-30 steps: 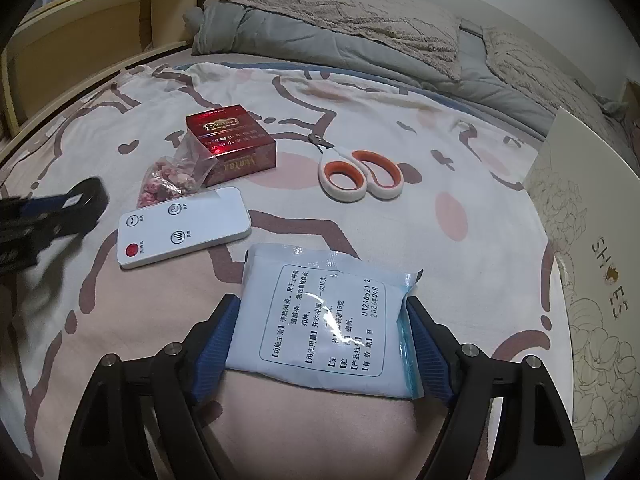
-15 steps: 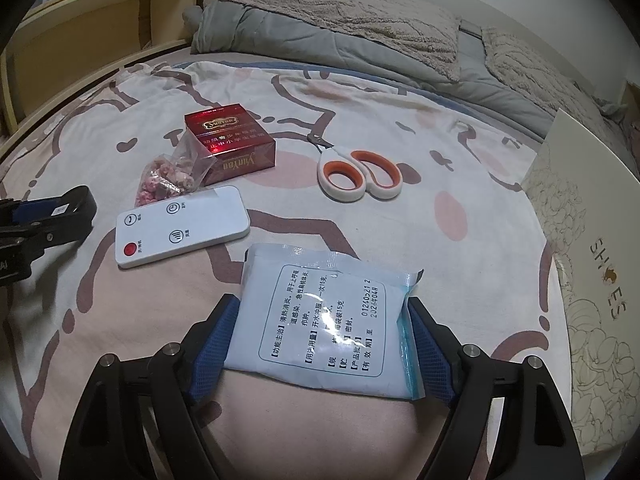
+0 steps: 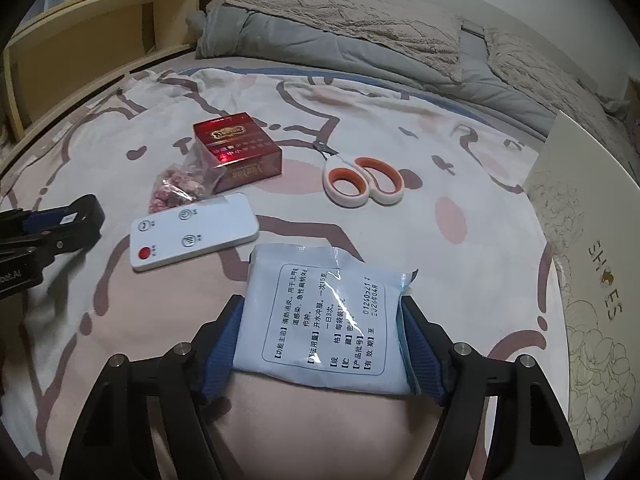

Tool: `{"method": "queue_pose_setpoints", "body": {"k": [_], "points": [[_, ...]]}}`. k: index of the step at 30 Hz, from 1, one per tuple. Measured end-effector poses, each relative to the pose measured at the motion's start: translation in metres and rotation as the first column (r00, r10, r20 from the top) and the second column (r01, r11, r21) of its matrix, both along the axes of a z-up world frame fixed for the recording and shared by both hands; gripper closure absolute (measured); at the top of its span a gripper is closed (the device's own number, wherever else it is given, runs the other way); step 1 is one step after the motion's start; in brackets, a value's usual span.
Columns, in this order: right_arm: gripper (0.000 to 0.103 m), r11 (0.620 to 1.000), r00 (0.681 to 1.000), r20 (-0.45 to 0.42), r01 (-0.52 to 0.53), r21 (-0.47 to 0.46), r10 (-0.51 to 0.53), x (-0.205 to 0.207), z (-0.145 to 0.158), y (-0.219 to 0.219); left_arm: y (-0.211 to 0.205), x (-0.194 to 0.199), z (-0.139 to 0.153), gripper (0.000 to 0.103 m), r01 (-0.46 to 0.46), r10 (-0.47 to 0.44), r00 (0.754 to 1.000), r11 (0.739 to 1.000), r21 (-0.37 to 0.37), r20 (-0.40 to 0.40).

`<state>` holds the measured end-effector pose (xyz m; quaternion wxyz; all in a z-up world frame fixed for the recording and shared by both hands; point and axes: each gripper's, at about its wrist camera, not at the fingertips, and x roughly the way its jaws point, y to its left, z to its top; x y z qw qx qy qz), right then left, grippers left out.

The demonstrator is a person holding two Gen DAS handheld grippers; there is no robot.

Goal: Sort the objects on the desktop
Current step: 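Lift the black tin with the left gripper while the right gripper holds the sachet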

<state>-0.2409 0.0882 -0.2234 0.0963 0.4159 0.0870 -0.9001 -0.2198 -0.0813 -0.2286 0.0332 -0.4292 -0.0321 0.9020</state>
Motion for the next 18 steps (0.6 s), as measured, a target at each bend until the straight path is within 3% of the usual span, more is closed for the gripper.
{"method": "queue_pose_setpoints", "body": {"k": [18], "points": [[0.028,0.999,1.000,-0.012,-0.029,-0.030,0.028,0.028,0.027,-0.003,0.009,0.034,0.034,0.053,0.005,-0.005,0.999,1.000,0.005,-0.052]]}}
